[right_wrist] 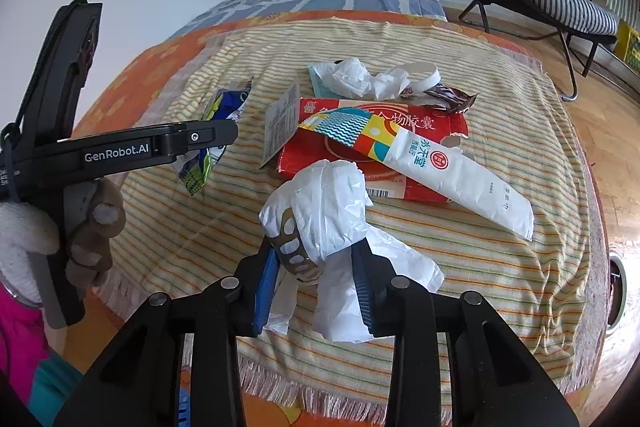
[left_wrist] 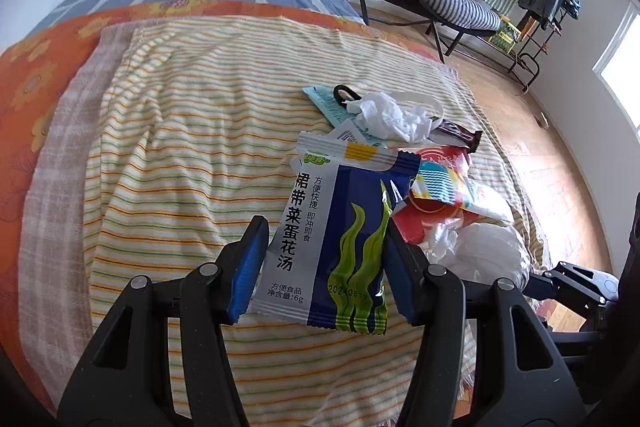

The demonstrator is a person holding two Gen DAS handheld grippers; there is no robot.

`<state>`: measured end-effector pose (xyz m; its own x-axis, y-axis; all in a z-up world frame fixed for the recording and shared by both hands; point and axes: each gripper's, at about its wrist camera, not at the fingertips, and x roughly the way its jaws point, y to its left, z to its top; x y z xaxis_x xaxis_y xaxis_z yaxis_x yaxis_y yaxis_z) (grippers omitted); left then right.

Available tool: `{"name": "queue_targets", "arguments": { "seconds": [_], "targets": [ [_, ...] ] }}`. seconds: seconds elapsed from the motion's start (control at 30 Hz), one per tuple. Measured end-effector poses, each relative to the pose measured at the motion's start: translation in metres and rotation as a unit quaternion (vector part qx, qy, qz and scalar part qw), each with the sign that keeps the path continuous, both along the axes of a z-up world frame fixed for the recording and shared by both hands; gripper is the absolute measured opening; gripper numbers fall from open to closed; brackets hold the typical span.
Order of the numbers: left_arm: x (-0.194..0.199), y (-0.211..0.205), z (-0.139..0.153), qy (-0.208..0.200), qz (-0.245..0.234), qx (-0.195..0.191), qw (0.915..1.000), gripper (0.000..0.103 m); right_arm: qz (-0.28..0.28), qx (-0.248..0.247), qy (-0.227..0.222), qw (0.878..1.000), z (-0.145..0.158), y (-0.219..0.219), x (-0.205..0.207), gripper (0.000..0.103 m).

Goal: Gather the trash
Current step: 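Carry the packet and the plastic bag with both tools over the blue wastebasket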

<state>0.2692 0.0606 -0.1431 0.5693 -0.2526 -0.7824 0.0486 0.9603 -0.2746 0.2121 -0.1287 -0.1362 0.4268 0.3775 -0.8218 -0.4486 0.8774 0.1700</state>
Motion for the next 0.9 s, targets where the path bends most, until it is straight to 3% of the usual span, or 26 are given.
{"name": "queue_targets", "arguments": {
  "seconds": [0.5, 0.9],
  "targets": [
    [-0.055, -0.005, 0.048, -0.041, 0.007, 0.019, 0.9990, 0.058, -0.008, 0.036, -0.027, 0.999, 0.048, -0.022, -0.029, 0.031],
    [-0.118, -0.024, 0.068, -0.066, -0.025, 0.044, 0.9966, 0.058, 0.027, 0.043, -0.056, 0.997, 0.080, -0.037, -0.101, 0.032]
  ]
}}
